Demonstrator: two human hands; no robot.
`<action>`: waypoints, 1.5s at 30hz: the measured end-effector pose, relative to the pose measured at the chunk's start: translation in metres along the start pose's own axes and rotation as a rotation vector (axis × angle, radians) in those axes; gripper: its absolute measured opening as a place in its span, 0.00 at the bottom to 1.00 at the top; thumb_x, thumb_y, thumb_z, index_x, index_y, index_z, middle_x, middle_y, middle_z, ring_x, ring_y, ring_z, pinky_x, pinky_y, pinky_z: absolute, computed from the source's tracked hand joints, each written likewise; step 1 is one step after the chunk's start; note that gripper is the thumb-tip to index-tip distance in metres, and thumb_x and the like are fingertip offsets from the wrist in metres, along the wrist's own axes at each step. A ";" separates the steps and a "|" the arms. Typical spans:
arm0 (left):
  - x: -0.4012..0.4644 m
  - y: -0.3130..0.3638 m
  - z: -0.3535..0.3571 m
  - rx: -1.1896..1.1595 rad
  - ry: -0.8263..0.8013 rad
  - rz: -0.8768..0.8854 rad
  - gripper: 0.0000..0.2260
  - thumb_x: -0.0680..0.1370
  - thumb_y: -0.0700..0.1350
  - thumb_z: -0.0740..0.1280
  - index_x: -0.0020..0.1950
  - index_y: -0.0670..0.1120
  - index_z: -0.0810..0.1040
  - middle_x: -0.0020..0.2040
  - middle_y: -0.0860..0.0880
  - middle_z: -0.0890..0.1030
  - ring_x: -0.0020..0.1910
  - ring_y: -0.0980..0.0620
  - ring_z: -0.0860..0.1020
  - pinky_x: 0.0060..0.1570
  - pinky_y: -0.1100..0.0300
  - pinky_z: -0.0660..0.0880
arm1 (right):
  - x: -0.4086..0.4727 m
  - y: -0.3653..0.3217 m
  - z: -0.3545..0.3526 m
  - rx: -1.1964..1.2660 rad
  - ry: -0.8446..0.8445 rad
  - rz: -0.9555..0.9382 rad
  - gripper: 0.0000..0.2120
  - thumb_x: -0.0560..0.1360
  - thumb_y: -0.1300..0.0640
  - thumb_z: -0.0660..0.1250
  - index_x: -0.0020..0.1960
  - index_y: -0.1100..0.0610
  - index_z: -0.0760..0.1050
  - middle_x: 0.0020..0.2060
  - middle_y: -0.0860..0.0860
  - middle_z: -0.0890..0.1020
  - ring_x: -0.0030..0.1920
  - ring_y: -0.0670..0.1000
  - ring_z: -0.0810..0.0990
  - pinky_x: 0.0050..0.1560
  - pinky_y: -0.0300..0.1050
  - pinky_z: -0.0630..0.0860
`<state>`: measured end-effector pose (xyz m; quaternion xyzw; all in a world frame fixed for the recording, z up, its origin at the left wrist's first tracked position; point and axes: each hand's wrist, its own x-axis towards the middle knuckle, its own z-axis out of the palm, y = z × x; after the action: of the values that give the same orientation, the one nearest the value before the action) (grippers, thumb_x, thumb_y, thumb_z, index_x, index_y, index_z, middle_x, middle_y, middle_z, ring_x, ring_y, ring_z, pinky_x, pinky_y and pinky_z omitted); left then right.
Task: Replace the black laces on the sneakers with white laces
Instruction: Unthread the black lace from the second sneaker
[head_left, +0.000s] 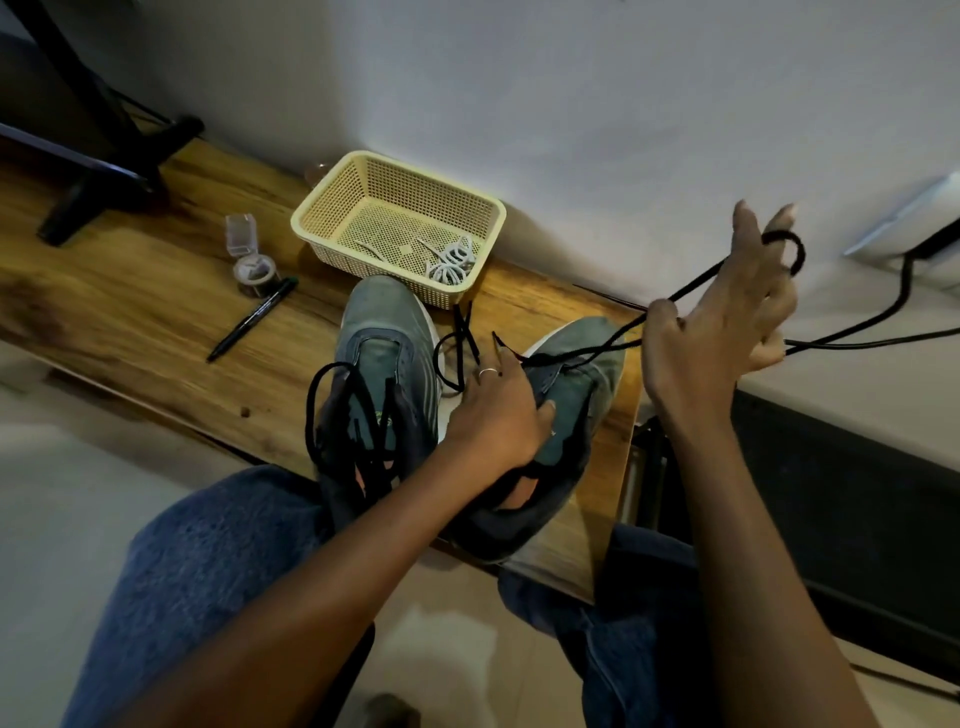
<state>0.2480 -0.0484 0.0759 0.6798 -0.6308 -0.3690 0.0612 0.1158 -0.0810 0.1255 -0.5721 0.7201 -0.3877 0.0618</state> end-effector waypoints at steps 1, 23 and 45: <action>0.000 0.000 0.000 0.010 -0.011 -0.010 0.33 0.81 0.53 0.60 0.78 0.40 0.48 0.76 0.38 0.57 0.73 0.38 0.61 0.65 0.47 0.65 | 0.003 0.004 0.001 -0.109 -0.089 0.052 0.36 0.72 0.60 0.60 0.77 0.46 0.53 0.78 0.49 0.54 0.75 0.55 0.53 0.66 0.58 0.52; 0.009 -0.006 0.009 -0.007 -0.058 0.081 0.24 0.81 0.46 0.59 0.74 0.39 0.58 0.69 0.38 0.68 0.65 0.39 0.70 0.62 0.47 0.69 | -0.001 0.017 0.028 0.180 -0.172 0.187 0.05 0.75 0.61 0.68 0.51 0.59 0.78 0.44 0.54 0.81 0.44 0.56 0.82 0.45 0.50 0.80; 0.004 0.006 0.013 0.019 0.209 0.172 0.11 0.80 0.38 0.61 0.62 0.42 0.70 0.55 0.41 0.77 0.53 0.40 0.77 0.44 0.50 0.71 | -0.014 0.017 0.035 -0.246 -0.573 -0.067 0.05 0.75 0.60 0.64 0.43 0.61 0.74 0.40 0.57 0.80 0.41 0.57 0.77 0.40 0.50 0.71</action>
<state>0.2358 -0.0483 0.0684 0.6583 -0.6805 -0.2837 0.1517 0.1262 -0.0857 0.0858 -0.6847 0.6956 -0.1224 0.1799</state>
